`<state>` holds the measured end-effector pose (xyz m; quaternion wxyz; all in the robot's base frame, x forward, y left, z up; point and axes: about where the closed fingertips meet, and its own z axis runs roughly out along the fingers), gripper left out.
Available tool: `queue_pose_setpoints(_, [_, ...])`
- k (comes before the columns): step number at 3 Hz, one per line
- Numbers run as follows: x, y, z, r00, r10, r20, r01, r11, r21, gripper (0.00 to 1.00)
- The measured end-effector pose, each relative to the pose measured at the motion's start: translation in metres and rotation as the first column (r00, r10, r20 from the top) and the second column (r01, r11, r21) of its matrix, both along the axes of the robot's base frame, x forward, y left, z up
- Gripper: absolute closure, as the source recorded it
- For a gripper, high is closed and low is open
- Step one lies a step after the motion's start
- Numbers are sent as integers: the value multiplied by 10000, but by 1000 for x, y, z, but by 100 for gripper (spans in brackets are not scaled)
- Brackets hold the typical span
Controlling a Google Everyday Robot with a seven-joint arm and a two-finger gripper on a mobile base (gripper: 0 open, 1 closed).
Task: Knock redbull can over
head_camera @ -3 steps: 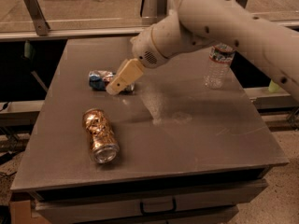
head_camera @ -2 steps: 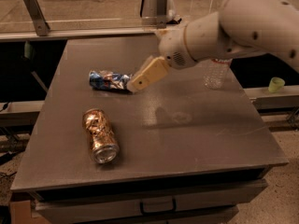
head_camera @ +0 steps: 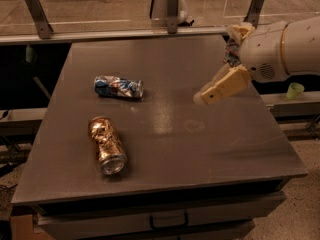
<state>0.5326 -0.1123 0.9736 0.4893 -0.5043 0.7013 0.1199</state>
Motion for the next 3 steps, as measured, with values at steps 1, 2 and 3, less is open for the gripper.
queue_pose_setpoints(1, [-17, -36, 4, 9992, 346, 214, -342, 9993, -173, 0])
queue_pose_setpoints(2, [-30, -74, 10, 9984, 169, 538, -157, 9996, -237, 0])
queue_pose_setpoints(3, [-30, -74, 10, 9984, 169, 538, -157, 9996, -237, 0])
